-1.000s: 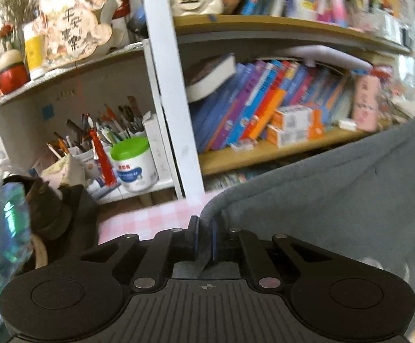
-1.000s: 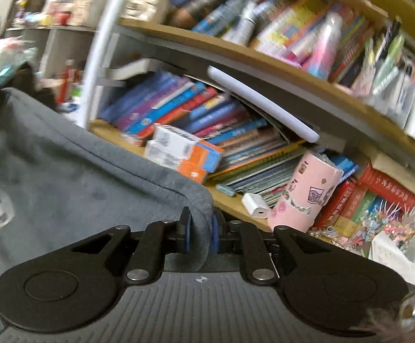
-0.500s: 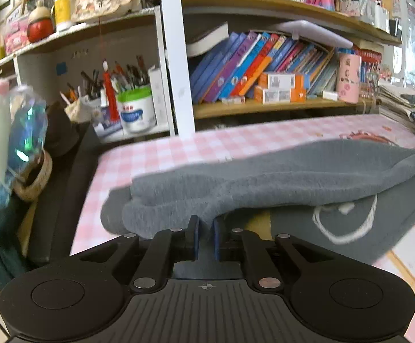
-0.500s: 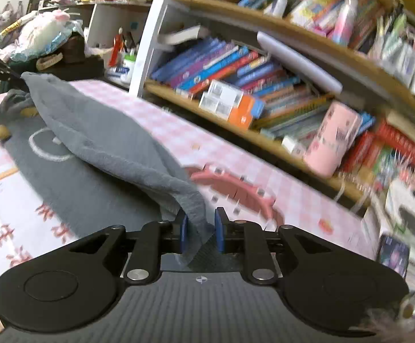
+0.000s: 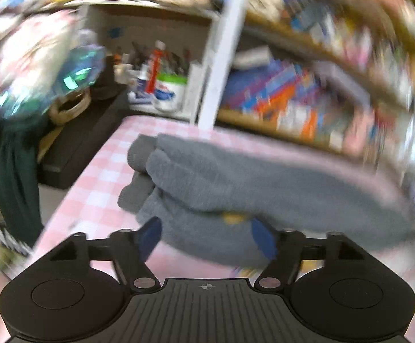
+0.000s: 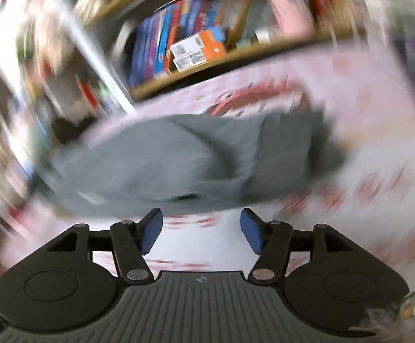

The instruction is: Fold clothes

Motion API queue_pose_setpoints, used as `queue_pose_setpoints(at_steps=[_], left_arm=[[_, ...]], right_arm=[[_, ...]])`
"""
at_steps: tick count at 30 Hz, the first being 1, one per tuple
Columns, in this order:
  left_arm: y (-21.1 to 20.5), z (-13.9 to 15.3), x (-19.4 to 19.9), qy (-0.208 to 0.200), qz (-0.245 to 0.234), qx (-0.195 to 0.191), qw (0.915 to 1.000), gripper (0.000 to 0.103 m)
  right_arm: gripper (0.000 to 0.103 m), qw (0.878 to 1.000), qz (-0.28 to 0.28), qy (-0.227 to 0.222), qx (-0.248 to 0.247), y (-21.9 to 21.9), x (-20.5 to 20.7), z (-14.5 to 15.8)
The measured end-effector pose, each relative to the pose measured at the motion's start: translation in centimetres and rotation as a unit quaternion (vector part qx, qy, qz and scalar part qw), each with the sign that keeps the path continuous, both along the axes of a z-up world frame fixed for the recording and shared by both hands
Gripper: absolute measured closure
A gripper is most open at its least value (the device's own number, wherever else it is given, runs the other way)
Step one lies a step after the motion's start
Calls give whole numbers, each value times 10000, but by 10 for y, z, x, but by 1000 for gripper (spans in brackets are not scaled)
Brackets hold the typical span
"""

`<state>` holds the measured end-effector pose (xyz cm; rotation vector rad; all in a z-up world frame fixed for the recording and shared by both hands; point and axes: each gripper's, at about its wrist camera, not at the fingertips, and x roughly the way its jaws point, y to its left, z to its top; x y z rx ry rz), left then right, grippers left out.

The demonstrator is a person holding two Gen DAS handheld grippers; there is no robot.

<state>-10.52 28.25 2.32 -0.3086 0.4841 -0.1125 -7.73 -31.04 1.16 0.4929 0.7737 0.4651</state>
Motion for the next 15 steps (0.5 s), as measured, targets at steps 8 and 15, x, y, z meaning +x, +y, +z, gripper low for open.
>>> queue_pose_setpoints(at_steps=[8, 15], left_arm=[[39, -16, 20, -187, 634, -2614, 9630, 26], [40, -44, 44, 218, 1134, -3162, 9416, 49]], right_arm=[[54, 9805, -936, 634, 1606, -11, 22, -26], [69, 9590, -1437, 1035, 2213, -35, 31, -48]])
